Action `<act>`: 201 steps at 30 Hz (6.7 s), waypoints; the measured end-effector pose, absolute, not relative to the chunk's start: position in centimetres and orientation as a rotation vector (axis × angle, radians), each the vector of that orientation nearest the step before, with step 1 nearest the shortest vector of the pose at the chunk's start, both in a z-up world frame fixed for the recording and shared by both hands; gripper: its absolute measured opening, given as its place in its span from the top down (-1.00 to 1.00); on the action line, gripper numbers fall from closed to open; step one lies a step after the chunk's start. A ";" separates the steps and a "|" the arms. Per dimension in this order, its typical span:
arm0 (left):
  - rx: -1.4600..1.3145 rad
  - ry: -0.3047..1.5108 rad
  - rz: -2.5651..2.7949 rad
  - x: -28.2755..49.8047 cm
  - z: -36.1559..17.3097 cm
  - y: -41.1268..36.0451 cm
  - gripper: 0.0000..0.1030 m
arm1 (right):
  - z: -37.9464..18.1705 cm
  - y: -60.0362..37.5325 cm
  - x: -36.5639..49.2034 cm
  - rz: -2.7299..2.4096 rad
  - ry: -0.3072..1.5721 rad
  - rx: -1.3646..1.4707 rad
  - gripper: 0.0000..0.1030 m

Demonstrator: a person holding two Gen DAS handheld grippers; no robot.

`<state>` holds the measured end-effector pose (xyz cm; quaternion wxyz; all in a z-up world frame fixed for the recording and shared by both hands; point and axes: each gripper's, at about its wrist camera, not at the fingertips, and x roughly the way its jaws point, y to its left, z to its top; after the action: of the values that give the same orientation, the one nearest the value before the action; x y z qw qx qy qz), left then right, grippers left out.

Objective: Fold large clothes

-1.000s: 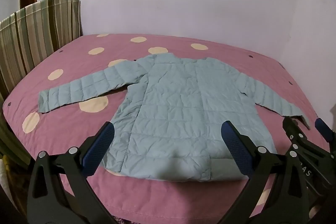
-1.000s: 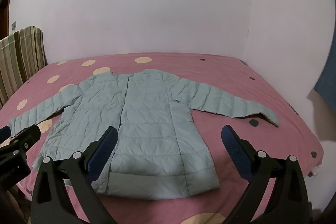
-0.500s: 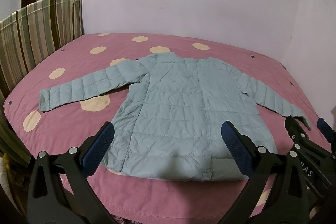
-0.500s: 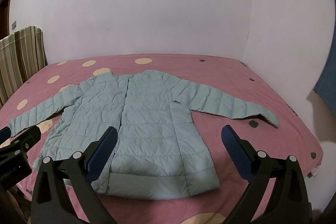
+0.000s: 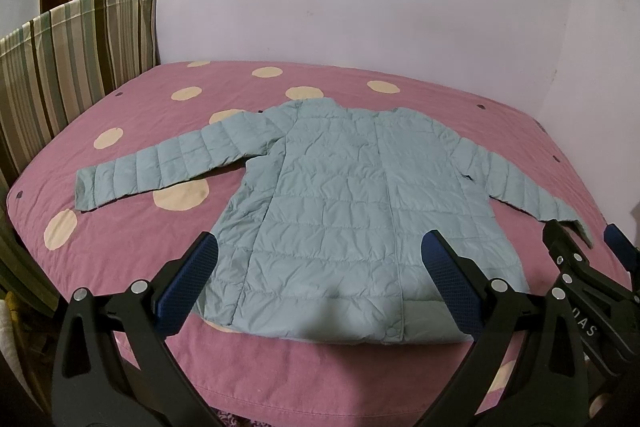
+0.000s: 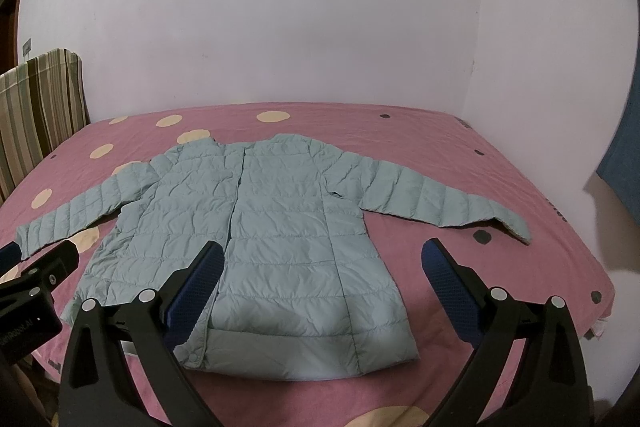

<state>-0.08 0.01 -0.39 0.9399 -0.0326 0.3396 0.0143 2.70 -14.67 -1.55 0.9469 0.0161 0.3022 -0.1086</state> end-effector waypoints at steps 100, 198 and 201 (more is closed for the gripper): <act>-0.341 0.937 0.642 12.0 -17.0 24.7 -0.96 | -19.1 -53.1 12.0 -0.554 0.502 1.173 -0.45; -0.265 0.973 0.682 12.8 -17.8 24.2 -0.96 | -19.9 -18.4 34.2 -0.111 0.978 0.137 0.05; -0.262 0.974 0.683 12.8 -17.8 24.2 -0.96 | -18.9 -18.4 34.3 -0.100 0.974 0.142 0.05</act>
<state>12.77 24.20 -17.76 0.8202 -0.1232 0.4575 0.3206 34.35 -18.38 -18.87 0.8801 0.0683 0.4673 -0.0479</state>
